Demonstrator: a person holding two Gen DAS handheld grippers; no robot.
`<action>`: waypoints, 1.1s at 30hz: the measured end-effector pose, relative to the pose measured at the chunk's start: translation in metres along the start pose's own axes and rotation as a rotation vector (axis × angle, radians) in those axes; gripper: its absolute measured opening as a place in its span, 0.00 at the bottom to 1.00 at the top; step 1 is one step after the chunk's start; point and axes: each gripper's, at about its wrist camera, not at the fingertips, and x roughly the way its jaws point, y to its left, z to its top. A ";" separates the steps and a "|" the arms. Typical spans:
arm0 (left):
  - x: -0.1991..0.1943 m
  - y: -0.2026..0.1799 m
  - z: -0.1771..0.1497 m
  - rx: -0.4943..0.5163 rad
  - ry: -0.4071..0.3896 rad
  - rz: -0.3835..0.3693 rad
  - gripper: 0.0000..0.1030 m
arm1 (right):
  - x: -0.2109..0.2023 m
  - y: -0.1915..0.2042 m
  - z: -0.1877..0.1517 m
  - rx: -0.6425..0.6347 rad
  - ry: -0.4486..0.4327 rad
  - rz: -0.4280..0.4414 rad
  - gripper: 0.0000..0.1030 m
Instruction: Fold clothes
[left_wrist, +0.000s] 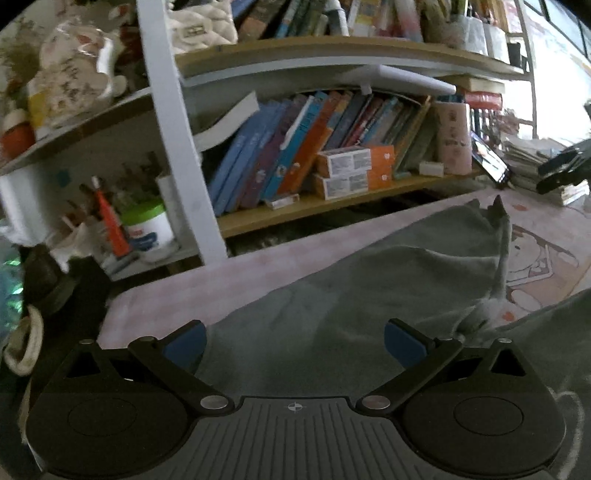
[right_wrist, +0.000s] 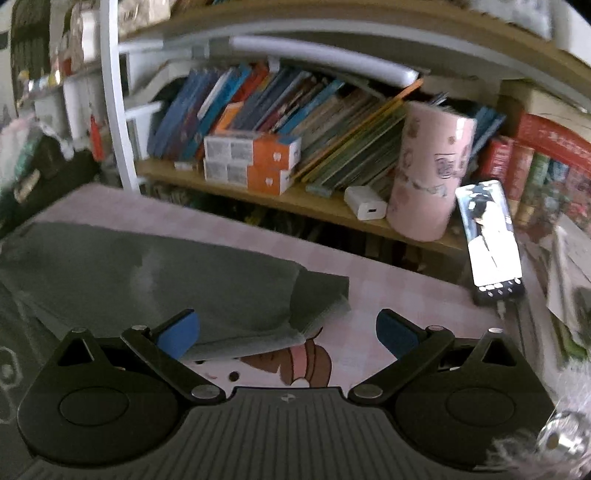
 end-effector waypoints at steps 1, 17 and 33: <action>0.006 0.001 0.000 0.007 0.002 0.000 1.00 | 0.008 0.000 0.001 -0.015 0.007 0.002 1.00; 0.082 0.047 0.008 0.015 0.036 0.032 0.84 | 0.123 0.008 0.043 -0.304 0.108 0.045 0.83; 0.136 0.079 -0.001 -0.033 0.175 -0.167 0.82 | 0.167 -0.034 0.046 -0.103 0.198 0.106 0.72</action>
